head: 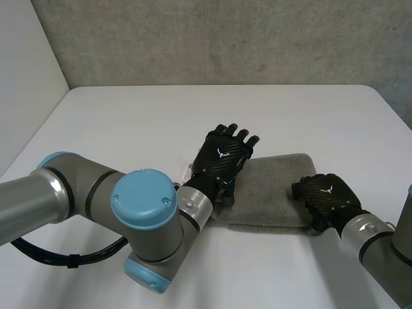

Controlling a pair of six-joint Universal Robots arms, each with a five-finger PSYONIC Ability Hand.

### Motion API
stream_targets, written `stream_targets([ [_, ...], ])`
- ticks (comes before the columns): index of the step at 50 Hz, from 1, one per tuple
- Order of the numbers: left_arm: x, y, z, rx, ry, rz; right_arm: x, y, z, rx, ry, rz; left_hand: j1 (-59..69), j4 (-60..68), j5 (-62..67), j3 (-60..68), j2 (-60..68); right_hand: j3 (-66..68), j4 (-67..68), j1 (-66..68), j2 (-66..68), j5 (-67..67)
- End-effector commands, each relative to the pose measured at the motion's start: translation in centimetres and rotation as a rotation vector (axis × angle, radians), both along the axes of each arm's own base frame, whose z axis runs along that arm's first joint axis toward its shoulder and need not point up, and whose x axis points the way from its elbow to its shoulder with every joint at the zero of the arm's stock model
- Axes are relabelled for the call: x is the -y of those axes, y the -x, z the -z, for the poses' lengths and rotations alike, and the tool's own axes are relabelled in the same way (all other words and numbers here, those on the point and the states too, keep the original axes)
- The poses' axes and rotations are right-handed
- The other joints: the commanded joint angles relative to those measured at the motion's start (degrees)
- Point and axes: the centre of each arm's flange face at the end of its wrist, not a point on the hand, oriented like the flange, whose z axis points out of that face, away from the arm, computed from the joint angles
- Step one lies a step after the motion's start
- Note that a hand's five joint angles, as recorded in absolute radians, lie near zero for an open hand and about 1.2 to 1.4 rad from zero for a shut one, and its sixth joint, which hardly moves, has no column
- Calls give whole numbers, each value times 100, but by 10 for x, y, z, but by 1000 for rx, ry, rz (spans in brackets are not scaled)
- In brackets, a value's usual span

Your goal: Fold the towel.

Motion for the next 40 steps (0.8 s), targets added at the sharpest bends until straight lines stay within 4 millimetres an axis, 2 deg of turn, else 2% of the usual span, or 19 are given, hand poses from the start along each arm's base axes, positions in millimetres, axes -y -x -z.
stream_targets([
  [1, 13, -2, 21, 37, -16, -92, 3, 1, -2, -5, 28, 20, -315, -295, -1075, -220, -272, 653, 696, 663, 715, 653],
  [7, 26, -12, 21, 87, -12, -225, 6, 2, -2, -9, 47, 37, -282, -261, -1041, -186, -239, 1581, 1624, 1591, 1644, 1581],
  [9, 37, -27, 21, 130, -17, -319, 6, 3, -1, -21, 51, 38, -232, -211, -991, -136, -188, 2150, 2193, 2160, 2212, 2150],
  [12, 42, -38, 19, 140, -21, -379, 7, 3, -2, -34, 59, 37, -181, -160, -941, -85, -138, 2755, 2799, 2765, 2818, 2756],
  [13, 42, -39, 19, 140, -21, -379, 7, 3, -2, -34, 59, 37, -181, -160, -940, -85, -138, 2758, 2802, 2768, 2821, 2759],
  [15, 37, -45, 20, 154, -29, -398, 7, 4, -2, -42, 62, 42, -181, -160, -940, -85, -138, 3745, 3788, 3755, 3807, 3745],
  [19, 31, -49, 21, 167, -40, -405, 9, 4, -3, -67, 81, 43, -181, -160, -940, -85, -138, 4783, 4826, 4793, 4846, 4783],
  [26, 16, -50, 15, 165, -45, -380, 19, 4, -15, -191, 182, 40, -181, -160, -940, -85, -138, 4788, 4831, 4798, 4850, 4788],
  [28, 5, -47, 8, 156, -38, -356, 17, -12, -28, -249, 269, -30, -181, -160, -940, -85, -138, 4788, 4831, 4798, 4850, 4788],
  [29, 5, -47, 8, 156, -38, -356, 17, -12, -28, -249, 269, -31, -181, -160, -940, -85, -138, 4788, 4831, 4798, 4850, 4788],
  [31, 0, -49, 1, 145, -36, -352, 8, -40, -44, -288, 388, -137, -198, -177, -957, -102, -154, 4788, 4831, 4798, 4850, 4788],
  [32, 0, -49, 1, 145, -35, -352, 8, -41, -44, -289, 389, -138, -198, -177, -957, -102, -155, 4788, 4831, 4798, 4850, 4788],
  [33, -2, -52, -4, 134, -37, -356, 2, -56, -51, -304, 444, -201, -198, -177, -957, -102, -155, 4788, 4831, 4798, 4850, 4788],
  [34, -3, -55, -9, 121, -35, -359, 2, -56, -51, -304, 445, -201, -198, -177, -957, -102, -155, 4788, 4831, 4798, 4850, 4788],
  [36, -4, -59, -15, 110, -31, -364, -11, -86, -64, -323, 561, -315, -214, -194, -974, -119, -171, 4788, 4831, 4798, 4850, 4788],
  [37, -4, -59, -15, 110, -31, -365, -11, -86, -64, -323, 561, -316, -214, -194, -974, -119, -171, 4788, 4831, 4798, 4850, 4788],
  [39, 2, -71, -25, 97, -24, -400, -29, -120, -54, -308, 602, -484, -231, -210, -991, -135, -188, 4788, 4831, 4798, 4850, 4788],
  [40, 2, -71, -25, 97, -24, -400, -29, -120, -54, -308, 602, -485, -231, -211, -991, -135, -188, 4788, 4831, 4798, 4850, 4788],
])
